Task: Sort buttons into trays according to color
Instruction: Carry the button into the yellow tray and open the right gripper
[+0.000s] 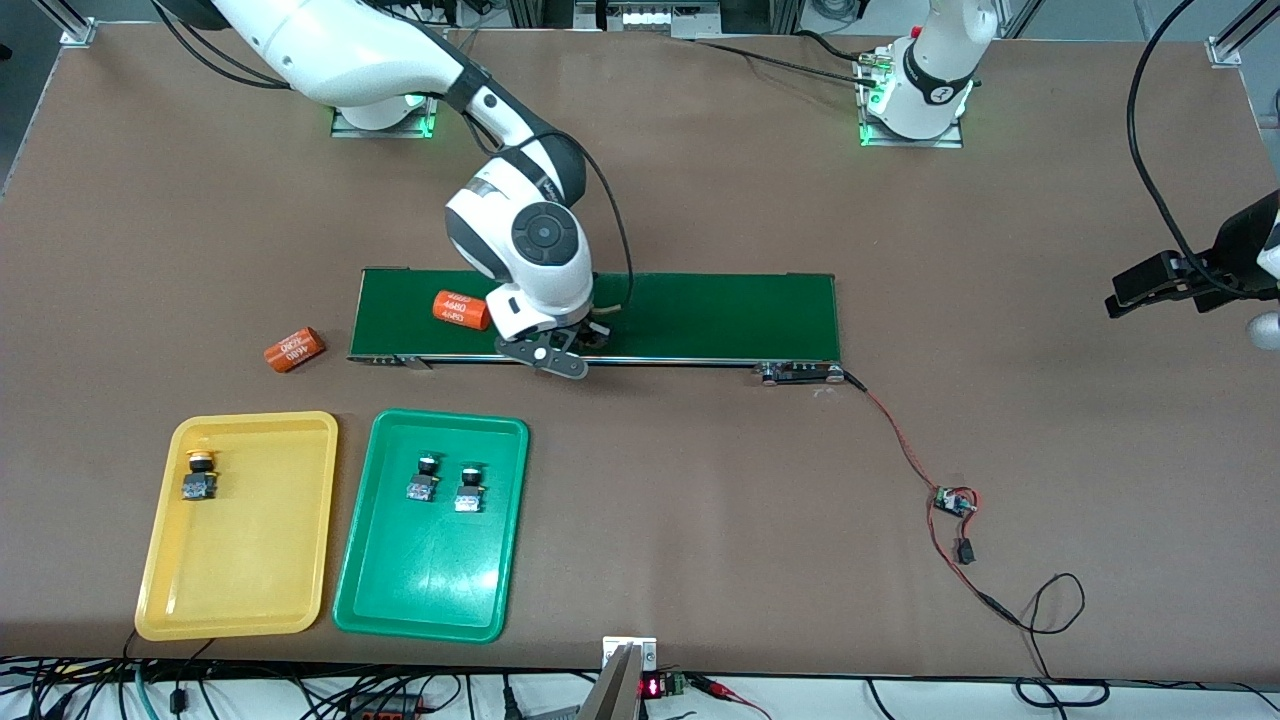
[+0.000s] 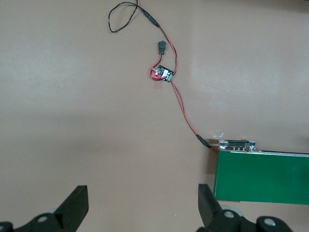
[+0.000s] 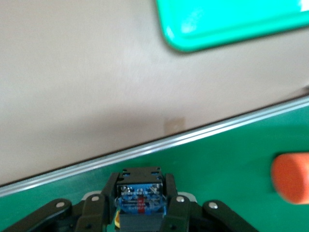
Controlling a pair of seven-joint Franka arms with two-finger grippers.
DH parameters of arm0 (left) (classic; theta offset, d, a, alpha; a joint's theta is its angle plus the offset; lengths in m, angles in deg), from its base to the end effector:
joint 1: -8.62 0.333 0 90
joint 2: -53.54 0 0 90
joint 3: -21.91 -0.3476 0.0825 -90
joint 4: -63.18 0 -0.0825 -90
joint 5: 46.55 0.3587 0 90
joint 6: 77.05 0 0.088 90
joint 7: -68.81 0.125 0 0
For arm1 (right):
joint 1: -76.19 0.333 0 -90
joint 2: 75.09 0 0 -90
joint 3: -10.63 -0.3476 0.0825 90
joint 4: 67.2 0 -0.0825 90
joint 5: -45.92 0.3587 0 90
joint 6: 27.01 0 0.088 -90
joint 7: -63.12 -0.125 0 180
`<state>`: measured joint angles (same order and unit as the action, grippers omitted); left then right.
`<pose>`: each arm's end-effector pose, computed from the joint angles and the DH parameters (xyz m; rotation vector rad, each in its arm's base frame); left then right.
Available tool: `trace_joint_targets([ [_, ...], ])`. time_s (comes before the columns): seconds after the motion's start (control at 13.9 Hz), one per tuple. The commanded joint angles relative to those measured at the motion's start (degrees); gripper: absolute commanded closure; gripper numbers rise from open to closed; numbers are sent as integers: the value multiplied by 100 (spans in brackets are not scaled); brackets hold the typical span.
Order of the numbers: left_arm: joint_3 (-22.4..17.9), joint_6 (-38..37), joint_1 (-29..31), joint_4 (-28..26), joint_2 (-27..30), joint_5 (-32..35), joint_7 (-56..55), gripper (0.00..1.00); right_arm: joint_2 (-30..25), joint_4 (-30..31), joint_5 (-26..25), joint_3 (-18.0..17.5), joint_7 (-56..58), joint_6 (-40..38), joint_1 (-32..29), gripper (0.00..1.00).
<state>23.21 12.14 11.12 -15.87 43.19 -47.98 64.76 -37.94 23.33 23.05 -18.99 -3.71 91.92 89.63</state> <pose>0.5889 0.0106 0.6211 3.1094 0.1426 -0.0067 0.5526 0.4030 0.3114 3.0440 -0.4424 -0.0024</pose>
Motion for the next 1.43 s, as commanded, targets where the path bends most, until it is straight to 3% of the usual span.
trace_joint_targets([
  [0.0,2,28,5,4,33,-42,123,0,-234,-429,107,25,521,-510,-201,64],
  [0.79,125,-42,-30,-5,51,-42,79,0,-665,-589,90,790,4080,-1144,-1634,64],
  [1.15,125,-42,5,-23,59,-33,114,0,-481,-580,98,1185,5538,-811,-2135,64],
  [1.36,125,-86,31,-23,68,-33,114,0,-218,-554,-269,1291,5734,-171,-2372,64],
])
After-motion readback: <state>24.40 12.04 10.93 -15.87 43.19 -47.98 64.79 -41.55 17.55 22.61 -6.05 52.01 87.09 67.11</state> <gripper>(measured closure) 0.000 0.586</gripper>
